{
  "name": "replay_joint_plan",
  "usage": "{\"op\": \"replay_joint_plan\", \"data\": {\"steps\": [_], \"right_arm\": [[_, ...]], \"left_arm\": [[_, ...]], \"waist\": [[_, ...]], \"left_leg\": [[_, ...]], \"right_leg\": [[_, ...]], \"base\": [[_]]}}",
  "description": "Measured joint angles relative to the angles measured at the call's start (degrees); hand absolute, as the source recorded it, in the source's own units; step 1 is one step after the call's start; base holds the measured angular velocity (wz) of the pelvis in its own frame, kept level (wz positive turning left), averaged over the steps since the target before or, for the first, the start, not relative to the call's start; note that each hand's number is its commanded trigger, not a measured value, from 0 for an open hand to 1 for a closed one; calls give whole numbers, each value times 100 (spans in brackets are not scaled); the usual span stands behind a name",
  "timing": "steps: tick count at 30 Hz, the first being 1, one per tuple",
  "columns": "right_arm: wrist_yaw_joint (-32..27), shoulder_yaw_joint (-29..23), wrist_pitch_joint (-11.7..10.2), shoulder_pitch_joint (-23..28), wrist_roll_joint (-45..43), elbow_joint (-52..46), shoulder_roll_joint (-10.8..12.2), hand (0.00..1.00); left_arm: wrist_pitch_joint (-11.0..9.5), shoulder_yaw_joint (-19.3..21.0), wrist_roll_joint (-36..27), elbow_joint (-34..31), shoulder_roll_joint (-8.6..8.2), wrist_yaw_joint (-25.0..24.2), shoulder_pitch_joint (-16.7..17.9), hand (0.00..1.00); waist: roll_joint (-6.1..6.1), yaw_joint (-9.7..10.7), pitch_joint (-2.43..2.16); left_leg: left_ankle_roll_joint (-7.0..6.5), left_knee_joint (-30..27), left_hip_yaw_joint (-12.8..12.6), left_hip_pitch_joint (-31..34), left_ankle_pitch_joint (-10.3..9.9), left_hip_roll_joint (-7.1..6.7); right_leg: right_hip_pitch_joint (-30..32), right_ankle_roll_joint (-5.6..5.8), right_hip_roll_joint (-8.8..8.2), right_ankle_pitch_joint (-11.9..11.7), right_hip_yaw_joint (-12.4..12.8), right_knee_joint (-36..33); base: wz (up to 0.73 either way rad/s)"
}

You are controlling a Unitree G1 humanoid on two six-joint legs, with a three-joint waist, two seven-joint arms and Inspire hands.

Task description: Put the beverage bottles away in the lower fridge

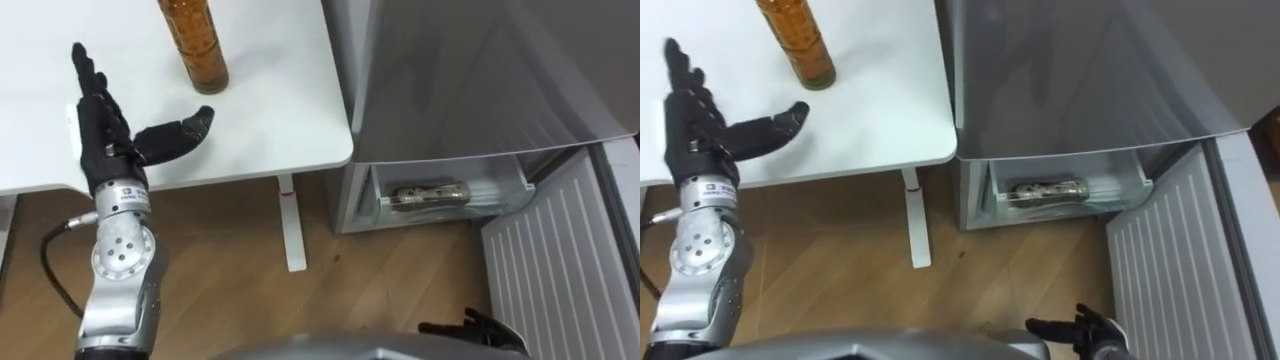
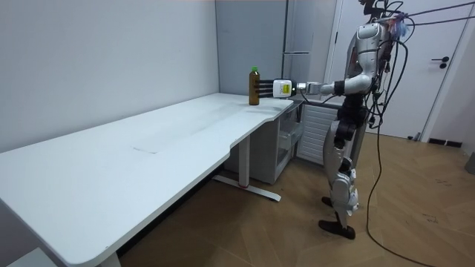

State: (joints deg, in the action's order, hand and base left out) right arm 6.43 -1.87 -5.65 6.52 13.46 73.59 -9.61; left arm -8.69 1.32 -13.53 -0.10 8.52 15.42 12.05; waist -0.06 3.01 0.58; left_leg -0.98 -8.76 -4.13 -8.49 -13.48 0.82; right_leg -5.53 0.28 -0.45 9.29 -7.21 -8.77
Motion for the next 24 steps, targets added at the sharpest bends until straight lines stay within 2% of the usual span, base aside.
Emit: {"op": "replay_joint_plan", "data": {"steps": [3,12,20,24], "right_arm": [[3,-23,38,-10,0,-2,2,0],[27,-121,159,34,52,-3,5,0],[-21,-122,213,41,142,35,9,0],[-131,-124,335,95,134,48,11,0]], "left_arm": [[17,25,-247,10,7,-198,-1,0],[336,23,-284,202,7,-721,-53,0],[400,43,-561,308,7,-721,-361,0],[407,98,-653,501,7,-687,-594,0]], "waist": [[-9,-2,-12],[-30,44,-21],[-23,147,-12],[-22,145,-6]], "left_leg": [[1,8,-54,-9,0,26],[4,-45,-128,-31,2,43],[6,-14,-207,-41,-1,52],[7,26,-234,-97,-1,54]], "right_leg": [[-4,-19,29,-15,59,-11],[45,-37,49,-30,154,-10],[59,-33,75,-54,248,-12],[55,-32,84,-54,246,-22]], "base": [[-14],[-3],[-5],[-3]]}}
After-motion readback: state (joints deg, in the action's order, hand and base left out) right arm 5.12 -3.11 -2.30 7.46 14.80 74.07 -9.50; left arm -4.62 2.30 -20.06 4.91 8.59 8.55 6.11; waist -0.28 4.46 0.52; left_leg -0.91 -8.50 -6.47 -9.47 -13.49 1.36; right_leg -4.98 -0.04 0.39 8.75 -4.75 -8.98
